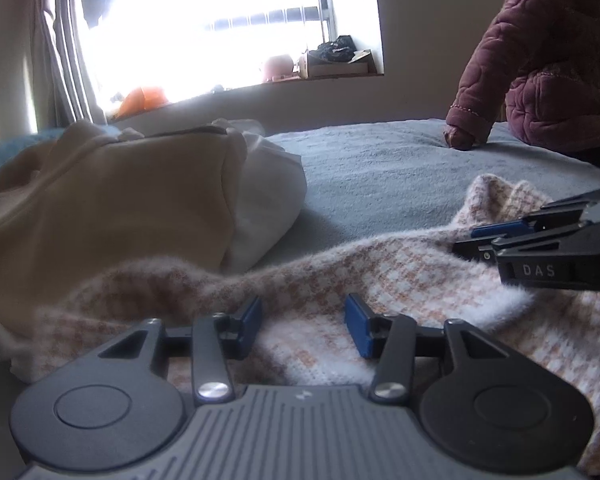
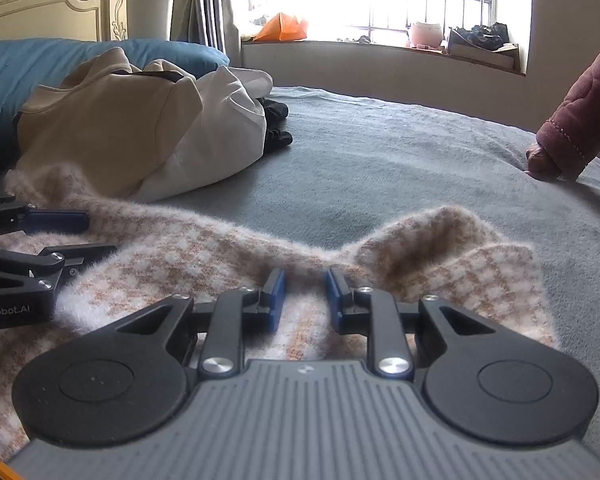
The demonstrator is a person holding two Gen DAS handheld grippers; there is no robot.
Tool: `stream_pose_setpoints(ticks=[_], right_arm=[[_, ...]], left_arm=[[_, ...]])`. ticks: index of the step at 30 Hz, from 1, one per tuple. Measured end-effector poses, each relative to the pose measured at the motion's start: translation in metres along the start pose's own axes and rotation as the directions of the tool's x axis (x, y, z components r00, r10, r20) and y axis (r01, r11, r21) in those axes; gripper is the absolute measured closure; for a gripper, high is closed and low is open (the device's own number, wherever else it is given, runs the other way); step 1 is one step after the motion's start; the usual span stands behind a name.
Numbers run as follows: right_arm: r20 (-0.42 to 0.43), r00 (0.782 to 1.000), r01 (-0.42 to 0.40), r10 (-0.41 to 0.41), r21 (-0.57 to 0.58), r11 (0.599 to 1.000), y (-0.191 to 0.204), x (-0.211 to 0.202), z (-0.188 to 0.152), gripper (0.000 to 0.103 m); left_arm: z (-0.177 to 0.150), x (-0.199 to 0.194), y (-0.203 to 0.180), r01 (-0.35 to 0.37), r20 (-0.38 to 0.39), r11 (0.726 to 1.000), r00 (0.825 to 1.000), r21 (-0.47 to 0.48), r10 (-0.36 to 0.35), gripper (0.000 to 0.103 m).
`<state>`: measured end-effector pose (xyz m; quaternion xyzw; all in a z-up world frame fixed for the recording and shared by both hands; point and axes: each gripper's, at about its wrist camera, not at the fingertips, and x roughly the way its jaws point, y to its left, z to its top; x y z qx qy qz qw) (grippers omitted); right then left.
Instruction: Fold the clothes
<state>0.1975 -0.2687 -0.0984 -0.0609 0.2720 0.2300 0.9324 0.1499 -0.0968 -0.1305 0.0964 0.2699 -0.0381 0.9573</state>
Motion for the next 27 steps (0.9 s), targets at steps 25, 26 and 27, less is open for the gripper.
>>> stream_pose_setpoints(ticks=[25, 26, 27], right_arm=[[-0.088, 0.988, -0.108, 0.129, 0.209, 0.972, 0.025, -0.109, -0.03, 0.079], [-0.094, 0.986, -0.113, 0.139, 0.239, 0.964, 0.024, -0.114, -0.035, 0.079], [-0.097, 0.984, -0.119, 0.149, 0.265, 0.957, 0.022, -0.12, -0.039, 0.079]], left_arm=[[-0.025, -0.105, 0.036, 0.05, -0.191, 0.998, 0.98, -0.032, -0.055, 0.028], [-0.03, -0.114, 0.042, 0.075, -0.211, 0.995, 0.974, -0.063, -0.087, 0.028], [-0.035, -0.121, 0.048, 0.102, -0.225, 0.99, 0.967, -0.098, -0.122, 0.028]])
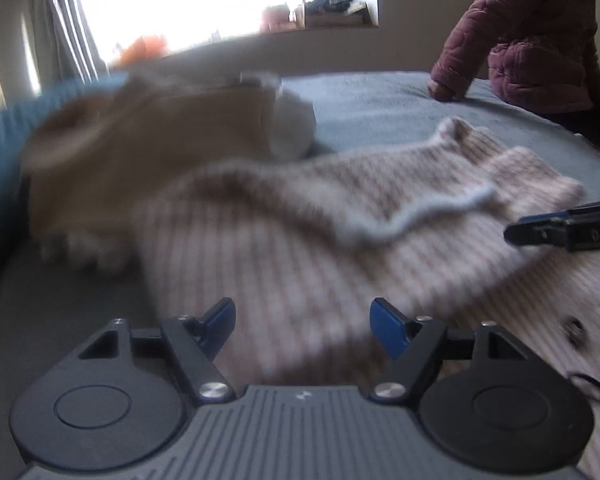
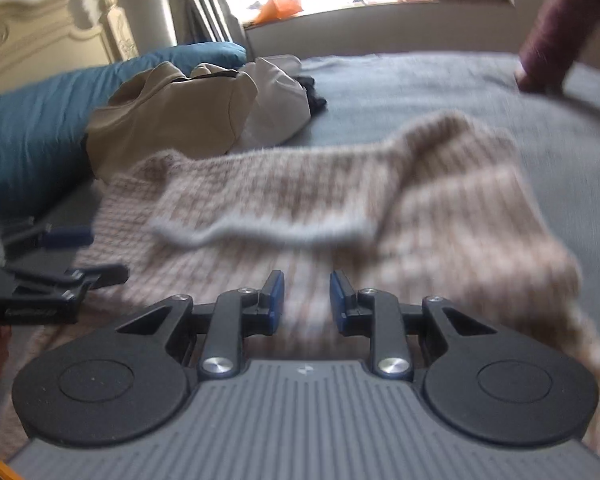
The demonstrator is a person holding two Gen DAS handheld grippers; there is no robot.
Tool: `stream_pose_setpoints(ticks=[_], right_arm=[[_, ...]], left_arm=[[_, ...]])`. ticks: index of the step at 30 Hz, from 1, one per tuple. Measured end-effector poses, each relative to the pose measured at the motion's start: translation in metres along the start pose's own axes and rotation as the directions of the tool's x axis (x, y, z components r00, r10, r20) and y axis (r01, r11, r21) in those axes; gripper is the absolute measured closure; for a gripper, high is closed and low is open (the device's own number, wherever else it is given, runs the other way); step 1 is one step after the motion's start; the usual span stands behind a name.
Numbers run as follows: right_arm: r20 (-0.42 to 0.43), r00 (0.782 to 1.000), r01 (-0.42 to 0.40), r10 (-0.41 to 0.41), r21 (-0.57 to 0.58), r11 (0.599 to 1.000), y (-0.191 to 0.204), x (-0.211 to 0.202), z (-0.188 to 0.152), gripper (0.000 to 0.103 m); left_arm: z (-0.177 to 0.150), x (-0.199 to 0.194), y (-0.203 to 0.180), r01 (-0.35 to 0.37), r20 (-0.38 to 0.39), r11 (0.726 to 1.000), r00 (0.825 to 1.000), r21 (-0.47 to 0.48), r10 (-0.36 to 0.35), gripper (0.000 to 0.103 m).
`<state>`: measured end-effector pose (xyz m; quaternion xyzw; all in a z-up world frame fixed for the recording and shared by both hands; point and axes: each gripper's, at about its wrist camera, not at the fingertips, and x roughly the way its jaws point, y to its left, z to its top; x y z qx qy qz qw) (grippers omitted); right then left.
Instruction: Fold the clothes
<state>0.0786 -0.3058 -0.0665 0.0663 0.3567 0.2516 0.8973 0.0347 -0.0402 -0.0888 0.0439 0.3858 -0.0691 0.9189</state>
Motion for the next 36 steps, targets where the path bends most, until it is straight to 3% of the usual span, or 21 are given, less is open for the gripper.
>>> stream_pose_setpoints(ticks=[4, 6, 9, 11, 12, 14, 17, 19, 22, 25, 26, 28, 30, 31, 34, 36], right_arm=[[-0.032, 0.999, -0.037, 0.039, 0.067, 0.997, -0.004, -0.03, -0.015, 0.078], [-0.059, 0.997, -0.05, 0.057, 0.106, 0.993, -0.008, -0.048, -0.024, 0.077], [-0.087, 0.99, -0.095, 0.112, 0.174, 0.98, -0.017, -0.085, -0.042, 0.069], [-0.096, 0.985, -0.118, 0.142, 0.218, 0.969, -0.026, -0.112, -0.055, 0.053], [-0.101, 0.984, -0.121, 0.148, 0.239, 0.964, -0.031, -0.125, -0.062, 0.052], [-0.096, 0.986, -0.106, 0.138, 0.285, 0.953, -0.043, -0.154, -0.082, 0.05], [-0.063, 0.995, -0.049, 0.079, 0.382, 0.923, -0.067, -0.195, -0.12, 0.046], [-0.067, 0.998, 0.016, 0.02, 0.499, 0.867, -0.09, -0.212, -0.146, 0.045], [-0.034, 0.999, 0.047, -0.032, 0.651, 0.757, -0.123, -0.229, -0.172, 0.045], [-0.023, 0.999, 0.048, -0.045, 0.714, 0.699, -0.145, -0.232, -0.184, 0.045], [-0.021, 0.999, 0.039, -0.034, 0.725, 0.687, -0.148, -0.23, -0.187, 0.045], [-0.008, 1.0, 0.005, 0.002, 0.743, 0.669, -0.151, -0.228, -0.193, 0.045], [-0.006, 0.996, -0.053, 0.087, 0.758, 0.65, -0.149, -0.224, -0.201, 0.045], [-0.021, 0.991, -0.071, 0.135, 0.762, 0.644, -0.146, -0.22, -0.206, 0.045], [-0.065, 0.972, -0.105, 0.227, 0.739, 0.665, -0.133, -0.215, -0.219, 0.045], [-0.062, 0.969, -0.12, 0.24, 0.732, 0.671, -0.132, -0.215, -0.22, 0.045]], left_arm=[[-0.025, -0.025, 0.018, 0.128, -0.084, 0.988, 0.987, -0.083, -0.135, 0.027], [-0.04, -0.038, 0.024, 0.158, -0.139, 0.984, 0.976, -0.076, -0.167, 0.027], [-0.067, -0.058, 0.029, 0.163, -0.215, 0.986, 0.963, -0.028, -0.165, 0.02], [-0.088, -0.07, 0.033, 0.158, -0.26, 0.987, 0.954, 0.009, -0.15, 0.02], [-0.099, -0.076, 0.036, 0.167, -0.28, 0.986, 0.947, 0.004, -0.159, 0.02], [-0.119, -0.087, 0.044, 0.211, -0.322, 0.976, 0.922, -0.046, -0.214, 0.02], [-0.145, -0.096, 0.052, 0.295, -0.364, 0.943, 0.871, -0.151, -0.331, 0.02], [-0.153, -0.099, 0.048, 0.332, -0.371, 0.929, 0.852, -0.165, -0.37, 0.021], [-0.159, -0.099, 0.042, 0.393, -0.375, 0.904, 0.822, -0.171, -0.428, 0.021], [-0.158, -0.096, 0.039, 0.441, -0.371, 0.871, 0.787, -0.219, -0.492, 0.023], [-0.158, -0.095, 0.038, 0.455, -0.371, 0.86, 0.776, -0.232, -0.51, 0.024], [-0.162, -0.097, 0.033, 0.458, -0.37, 0.855, 0.771, -0.242, -0.518, 0.024], [-0.166, -0.099, 0.032, 0.464, -0.372, 0.846, 0.761, -0.261, -0.532, 0.025], [-0.168, -0.1, 0.032, 0.473, -0.373, 0.838, 0.75, -0.273, -0.545, 0.026], [-0.177, -0.098, 0.031, 0.507, -0.381, 0.792, 0.696, -0.339, -0.609, 0.026], [-0.183, -0.097, 0.032, 0.51, -0.367, 0.776, 0.687, -0.372, -0.628, 0.026]])
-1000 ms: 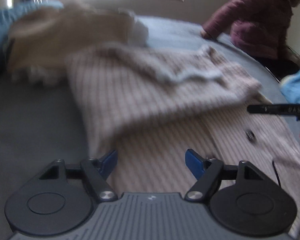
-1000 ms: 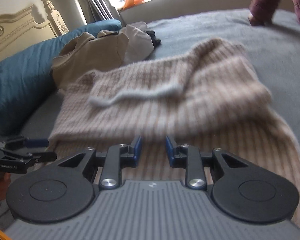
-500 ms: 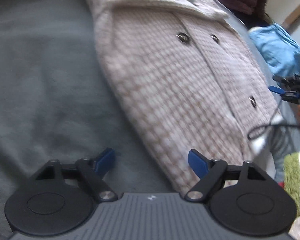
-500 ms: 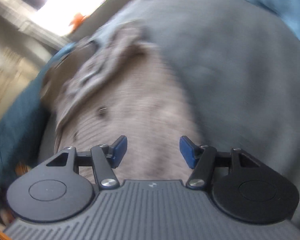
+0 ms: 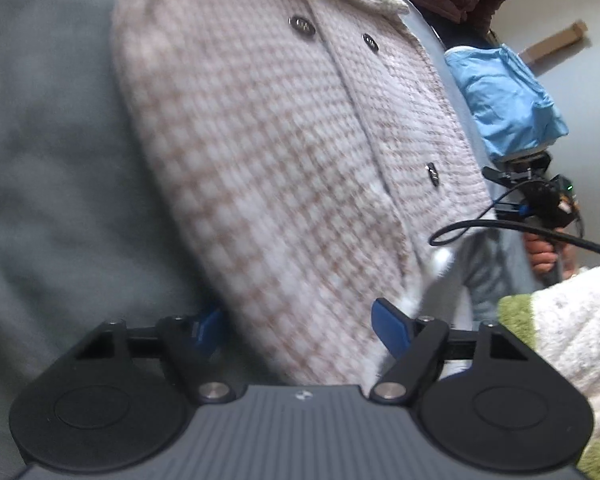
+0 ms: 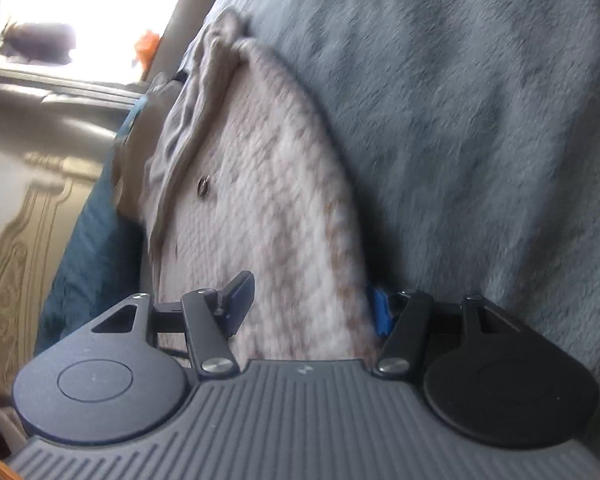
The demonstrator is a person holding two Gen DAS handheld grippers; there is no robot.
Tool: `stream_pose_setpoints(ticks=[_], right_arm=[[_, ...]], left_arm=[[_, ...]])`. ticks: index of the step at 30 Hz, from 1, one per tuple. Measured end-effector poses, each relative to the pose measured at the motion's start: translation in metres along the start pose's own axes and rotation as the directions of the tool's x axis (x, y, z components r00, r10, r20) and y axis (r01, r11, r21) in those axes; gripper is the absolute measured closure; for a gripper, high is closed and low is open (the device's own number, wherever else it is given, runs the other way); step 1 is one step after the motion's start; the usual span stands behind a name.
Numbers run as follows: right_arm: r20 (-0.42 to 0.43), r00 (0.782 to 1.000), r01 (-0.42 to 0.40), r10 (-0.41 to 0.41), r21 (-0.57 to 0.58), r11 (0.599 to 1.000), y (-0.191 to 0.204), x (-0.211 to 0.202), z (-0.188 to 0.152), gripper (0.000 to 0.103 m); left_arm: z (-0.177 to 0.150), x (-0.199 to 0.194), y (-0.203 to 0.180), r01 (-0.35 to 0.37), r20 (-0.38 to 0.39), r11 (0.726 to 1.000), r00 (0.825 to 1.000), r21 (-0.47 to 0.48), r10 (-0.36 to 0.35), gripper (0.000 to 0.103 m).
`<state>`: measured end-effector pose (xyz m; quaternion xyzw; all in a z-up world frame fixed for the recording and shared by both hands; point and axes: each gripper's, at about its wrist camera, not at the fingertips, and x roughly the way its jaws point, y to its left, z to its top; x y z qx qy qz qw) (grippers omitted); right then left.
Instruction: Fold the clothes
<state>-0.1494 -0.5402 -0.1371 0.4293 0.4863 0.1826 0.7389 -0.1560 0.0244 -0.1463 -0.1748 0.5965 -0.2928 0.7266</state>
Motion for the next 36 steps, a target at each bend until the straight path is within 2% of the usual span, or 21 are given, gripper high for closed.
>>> stream_pose_setpoints(ticks=[4, 10, 13, 16, 18, 21, 23, 26, 33, 36], right_arm=[[0.038, 0.999, 0.008, -0.008, -0.016, 1.0, 0.005, -0.002, 0.011, 0.045], [0.117, 0.993, -0.007, 0.008, -0.005, 1.0, 0.005, 0.005, 0.039, 0.046], [0.09, 0.996, 0.014, -0.013, -0.012, 1.0, 0.005, 0.014, 0.047, 0.048], [0.071, 0.997, 0.019, -0.017, -0.017, 1.0, 0.005, 0.016, 0.054, 0.049], [0.061, 0.998, 0.02, -0.019, -0.016, 1.0, 0.005, 0.018, 0.056, 0.051], [0.029, 0.999, 0.019, -0.018, -0.022, 1.0, 0.006, 0.022, 0.055, 0.058], [-0.012, 1.0, 0.014, -0.015, -0.022, 1.0, 0.005, 0.027, 0.048, 0.069], [-0.07, 0.998, 0.007, -0.008, -0.004, 1.0, 0.003, 0.031, 0.036, 0.076], [-0.203, 0.979, -0.026, 0.035, 0.045, 0.999, -0.008, 0.021, 0.001, 0.077], [-0.212, 0.977, -0.027, 0.038, 0.051, 0.998, -0.01, 0.018, -0.008, 0.078]], left_arm=[[0.006, 0.002, 0.001, -0.007, 0.022, 1.0, 1.0, -0.017, 0.008, 0.034], [0.01, 0.0, 0.003, -0.013, 0.058, 0.997, 0.998, -0.075, 0.017, 0.037], [0.01, 0.001, 0.003, -0.025, 0.068, 0.994, 0.997, -0.109, 0.032, 0.04], [0.011, -0.001, 0.011, -0.005, 0.086, 0.979, 0.996, -0.201, 0.022, 0.041], [0.011, -0.001, 0.013, -0.009, 0.088, 0.974, 0.996, -0.224, 0.029, 0.044], [0.008, -0.002, 0.008, -0.048, 0.09, 0.978, 0.994, -0.201, 0.067, 0.05], [0.004, -0.002, 0.004, -0.075, 0.104, 0.978, 0.99, -0.197, 0.096, 0.055], [-0.005, -0.001, 0.002, -0.053, 0.099, 0.973, 0.992, -0.226, 0.078, 0.055], [-0.019, 0.011, -0.007, 0.003, 0.023, 0.983, 1.0, -0.184, 0.001, 0.055], [-0.02, 0.015, -0.01, 0.004, 0.01, 0.986, 1.0, -0.166, -0.002, 0.053]])
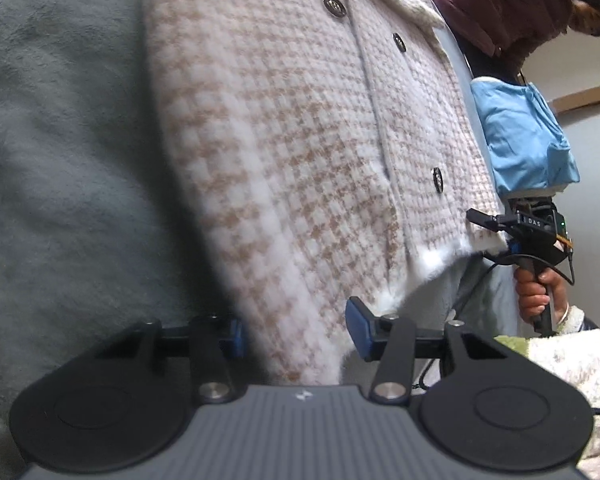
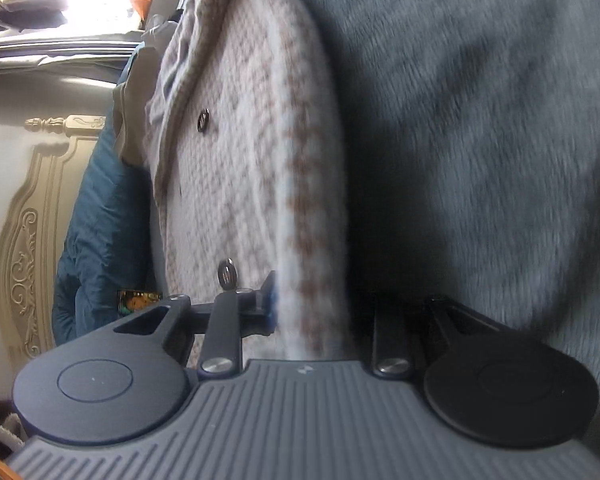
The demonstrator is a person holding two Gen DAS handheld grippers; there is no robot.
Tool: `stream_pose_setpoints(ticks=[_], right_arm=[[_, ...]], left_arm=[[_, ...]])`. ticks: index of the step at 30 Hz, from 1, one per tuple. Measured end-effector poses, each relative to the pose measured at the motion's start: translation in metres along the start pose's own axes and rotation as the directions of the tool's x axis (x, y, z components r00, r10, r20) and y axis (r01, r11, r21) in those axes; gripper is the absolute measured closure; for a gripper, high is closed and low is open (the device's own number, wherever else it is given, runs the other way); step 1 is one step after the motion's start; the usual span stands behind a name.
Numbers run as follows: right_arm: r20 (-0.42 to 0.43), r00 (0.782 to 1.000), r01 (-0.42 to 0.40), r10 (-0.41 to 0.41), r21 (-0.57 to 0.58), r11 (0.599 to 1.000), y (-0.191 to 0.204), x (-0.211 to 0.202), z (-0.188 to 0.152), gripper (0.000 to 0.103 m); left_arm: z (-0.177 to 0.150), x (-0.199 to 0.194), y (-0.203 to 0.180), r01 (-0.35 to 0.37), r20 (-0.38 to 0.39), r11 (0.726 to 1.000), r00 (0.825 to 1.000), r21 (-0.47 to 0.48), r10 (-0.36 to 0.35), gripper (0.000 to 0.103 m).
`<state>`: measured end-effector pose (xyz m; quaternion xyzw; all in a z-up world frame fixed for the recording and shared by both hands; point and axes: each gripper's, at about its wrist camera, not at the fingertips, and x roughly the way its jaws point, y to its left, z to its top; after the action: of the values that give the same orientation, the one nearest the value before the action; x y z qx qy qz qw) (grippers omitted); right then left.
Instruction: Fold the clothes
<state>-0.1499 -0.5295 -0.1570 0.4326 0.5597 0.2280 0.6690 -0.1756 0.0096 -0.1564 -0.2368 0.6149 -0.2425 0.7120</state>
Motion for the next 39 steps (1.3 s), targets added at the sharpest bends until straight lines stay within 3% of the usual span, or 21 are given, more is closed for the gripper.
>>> stream_pose_setpoints(ticks=[4, 6, 8, 11, 18, 26, 33, 39], right_arm=[[0.003, 1.0, 0.009, -0.009, -0.009, 1.0, 0.003, 0.0, -0.006, 0.084], [-0.003, 1.0, 0.022, -0.023, -0.034, 0.999, 0.01, 0.001, -0.006, 0.086], [-0.007, 1.0, 0.028, -0.029, -0.07, 0.997, 0.018, 0.001, -0.007, 0.088], [-0.001, 0.999, 0.032, -0.033, -0.134, 0.99, 0.032, -0.002, -0.008, 0.09], [0.04, 0.998, 0.059, -0.05, -0.279, 0.958, 0.07, -0.014, 0.0, 0.094], [0.063, 0.997, 0.076, -0.054, -0.454, 0.888, 0.156, 0.003, 0.031, 0.095], [0.067, 0.996, 0.079, -0.05, -0.568, 0.819, 0.222, 0.029, 0.072, 0.095], [0.058, 0.997, 0.073, -0.046, -0.655, 0.752, 0.266, 0.048, 0.109, 0.095]], left_arm=[[-0.003, 0.0, -0.009, -0.029, -0.007, 0.997, 1.0, 0.07, 0.029, 0.054], [-0.005, -0.005, -0.017, -0.036, 0.0, 0.99, 0.999, 0.136, 0.036, 0.063], [-0.007, -0.011, -0.025, -0.04, 0.009, 0.979, 0.999, 0.202, 0.039, 0.084], [-0.008, -0.021, -0.036, -0.041, 0.028, 0.957, 0.999, 0.286, 0.035, 0.09], [0.013, -0.061, -0.059, -0.026, 0.157, 0.94, 0.987, 0.339, -0.03, 0.093], [0.047, -0.089, -0.079, -0.06, 0.306, 0.929, 0.95, 0.365, -0.059, 0.094], [0.093, -0.116, -0.071, -0.077, 0.424, 0.947, 0.903, 0.311, -0.065, 0.094], [0.133, -0.13, -0.069, -0.088, 0.501, 0.946, 0.861, 0.312, -0.085, 0.094]])
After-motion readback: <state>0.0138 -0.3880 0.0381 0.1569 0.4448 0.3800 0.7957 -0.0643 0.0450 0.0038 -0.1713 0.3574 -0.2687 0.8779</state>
